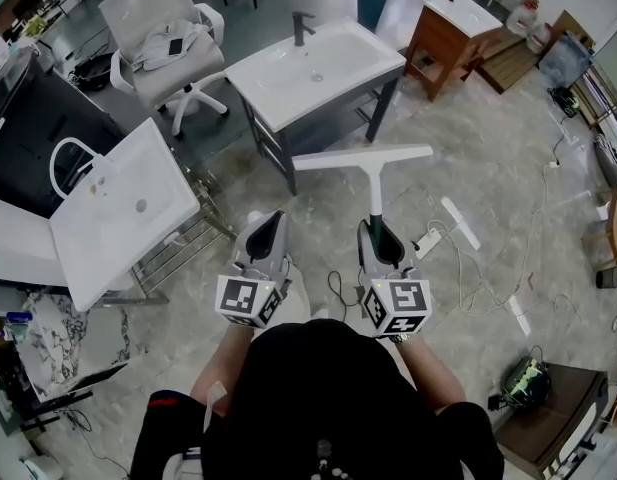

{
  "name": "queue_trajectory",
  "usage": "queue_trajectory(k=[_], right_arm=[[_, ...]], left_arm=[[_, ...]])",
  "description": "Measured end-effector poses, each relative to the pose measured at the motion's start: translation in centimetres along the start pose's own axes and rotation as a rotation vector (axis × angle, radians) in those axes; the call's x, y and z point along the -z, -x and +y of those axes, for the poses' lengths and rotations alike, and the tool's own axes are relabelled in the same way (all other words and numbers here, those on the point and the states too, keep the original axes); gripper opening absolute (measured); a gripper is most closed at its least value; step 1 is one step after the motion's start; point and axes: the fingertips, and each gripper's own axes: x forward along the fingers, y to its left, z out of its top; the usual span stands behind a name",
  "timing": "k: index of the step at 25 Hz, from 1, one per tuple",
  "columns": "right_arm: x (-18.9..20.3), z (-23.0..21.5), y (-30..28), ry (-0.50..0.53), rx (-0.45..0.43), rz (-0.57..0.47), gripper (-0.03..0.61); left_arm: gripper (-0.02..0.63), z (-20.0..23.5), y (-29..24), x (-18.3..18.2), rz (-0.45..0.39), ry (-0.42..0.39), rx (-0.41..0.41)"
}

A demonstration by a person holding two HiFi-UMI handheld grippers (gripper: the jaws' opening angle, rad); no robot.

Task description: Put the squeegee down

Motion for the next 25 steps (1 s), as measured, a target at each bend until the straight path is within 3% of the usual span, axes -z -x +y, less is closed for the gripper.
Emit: queue_trajectory(k=[25], right_arm=[[-4.0, 0.4, -19.9, 0.005, 0.019, 0.045, 0.095]], left_arm=[[0.002, 14.5, -14.7, -2.6, -0.012, 0.045, 0.027]])
